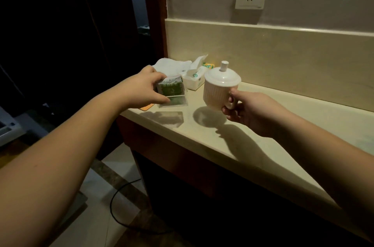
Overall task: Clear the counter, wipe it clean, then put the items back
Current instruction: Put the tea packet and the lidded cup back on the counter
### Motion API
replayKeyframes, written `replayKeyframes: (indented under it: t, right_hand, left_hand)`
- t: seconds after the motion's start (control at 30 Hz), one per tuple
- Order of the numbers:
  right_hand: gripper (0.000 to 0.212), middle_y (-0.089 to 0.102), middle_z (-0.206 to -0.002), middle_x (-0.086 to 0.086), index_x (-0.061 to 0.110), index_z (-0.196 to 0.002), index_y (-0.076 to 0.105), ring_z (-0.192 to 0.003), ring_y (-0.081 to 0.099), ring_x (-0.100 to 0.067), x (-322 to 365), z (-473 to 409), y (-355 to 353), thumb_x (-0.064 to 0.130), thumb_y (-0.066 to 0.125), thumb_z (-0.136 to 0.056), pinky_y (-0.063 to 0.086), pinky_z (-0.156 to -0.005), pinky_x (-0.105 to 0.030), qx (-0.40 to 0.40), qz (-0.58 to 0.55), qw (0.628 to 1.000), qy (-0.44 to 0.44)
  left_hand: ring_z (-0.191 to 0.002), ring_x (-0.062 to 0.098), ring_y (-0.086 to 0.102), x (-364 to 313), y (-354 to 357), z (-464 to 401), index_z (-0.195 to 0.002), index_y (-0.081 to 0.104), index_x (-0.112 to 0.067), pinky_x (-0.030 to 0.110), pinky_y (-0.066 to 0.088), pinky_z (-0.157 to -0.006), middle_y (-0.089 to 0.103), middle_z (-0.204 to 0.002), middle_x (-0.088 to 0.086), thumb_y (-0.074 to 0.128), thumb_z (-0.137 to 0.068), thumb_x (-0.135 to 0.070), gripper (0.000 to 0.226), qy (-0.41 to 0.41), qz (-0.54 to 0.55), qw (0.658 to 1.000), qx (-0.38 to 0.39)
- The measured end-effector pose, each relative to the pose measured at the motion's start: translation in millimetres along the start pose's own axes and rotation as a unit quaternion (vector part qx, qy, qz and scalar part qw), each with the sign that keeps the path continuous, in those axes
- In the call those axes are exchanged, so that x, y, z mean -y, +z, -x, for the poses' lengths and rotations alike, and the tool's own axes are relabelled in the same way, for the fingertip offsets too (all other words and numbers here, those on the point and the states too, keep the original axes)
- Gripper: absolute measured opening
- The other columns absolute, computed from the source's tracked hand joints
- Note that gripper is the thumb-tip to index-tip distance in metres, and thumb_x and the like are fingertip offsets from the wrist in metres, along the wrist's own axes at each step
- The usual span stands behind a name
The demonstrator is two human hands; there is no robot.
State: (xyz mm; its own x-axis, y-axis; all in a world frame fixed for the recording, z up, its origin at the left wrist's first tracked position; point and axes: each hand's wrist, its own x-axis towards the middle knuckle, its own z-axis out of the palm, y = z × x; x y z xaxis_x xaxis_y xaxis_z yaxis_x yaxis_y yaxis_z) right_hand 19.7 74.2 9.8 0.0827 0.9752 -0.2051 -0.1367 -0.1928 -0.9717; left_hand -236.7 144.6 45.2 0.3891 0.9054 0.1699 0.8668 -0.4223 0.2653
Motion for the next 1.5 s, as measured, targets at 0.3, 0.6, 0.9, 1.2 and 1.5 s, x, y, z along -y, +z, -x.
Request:
replayKeyframes:
  t: [0.3,0.6,0.9,1.2,1.5]
  right_hand:
    - [0.028,0.053,-0.073,-0.012,0.008,-0.083,0.053,-0.067,0.053,-0.021,-5.0,-62.2,18.6,0.026,0.043,-0.102,0.049,-0.061,-0.027,-0.093,0.003,0.996,0.014]
    - [0.029,0.053,-0.078,-0.017,0.008,-0.080,0.049,-0.063,0.052,-0.022,-4.4,-103.3,37.3,0.025,0.042,-0.102,0.050,-0.054,-0.023,-0.176,-0.001,0.984,0.017]
    - [0.030,0.054,-0.077,-0.017,0.005,-0.085,0.054,-0.061,0.052,-0.022,-5.3,-135.4,51.0,0.027,0.043,-0.101,0.047,-0.057,-0.025,-0.244,-0.025,0.969,0.011]
    - [0.031,0.054,-0.077,-0.015,0.008,-0.081,0.054,-0.062,0.053,-0.023,-9.1,-167.8,62.6,0.031,0.045,-0.099,0.052,-0.062,-0.033,-0.295,-0.053,0.954,0.016]
    - [0.013,0.051,-0.069,-0.013,0.006,-0.081,0.052,-0.063,0.053,-0.026,1.5,-192.3,76.2,0.010,0.043,-0.089,0.047,-0.061,-0.034,-0.317,-0.013,0.948,0.017]
  left_hand:
    - [-0.101,0.010,0.047,38.6,16.4,-94.1,-0.134,0.050,-0.028,0.028,0.043,-0.090,0.040,-0.114,-0.009,0.073,-0.078,-0.045,0.062,0.107,-0.045,0.989,0.091]
    - [-0.106,0.012,0.041,63.0,36.7,-158.7,-0.131,0.052,-0.029,0.027,0.038,-0.088,0.044,-0.118,-0.004,0.071,-0.081,-0.045,0.055,0.203,-0.049,0.968,0.142]
    - [-0.106,0.012,0.039,79.7,44.9,-181.2,-0.128,0.053,-0.029,0.030,0.039,-0.091,0.050,-0.116,-0.005,0.070,-0.081,-0.050,0.055,0.259,-0.049,0.956,0.132]
    - [-0.104,0.010,0.038,87.5,48.3,-184.6,-0.123,0.054,-0.029,0.032,0.041,-0.091,0.052,-0.114,-0.007,0.068,-0.082,-0.050,0.048,0.277,-0.023,0.953,0.124]
    - [-0.105,0.010,0.041,92.4,52.0,-187.1,-0.120,0.057,-0.029,0.035,0.044,-0.092,0.054,-0.114,-0.009,0.068,-0.082,-0.050,0.045,0.280,-0.012,0.954,0.103]
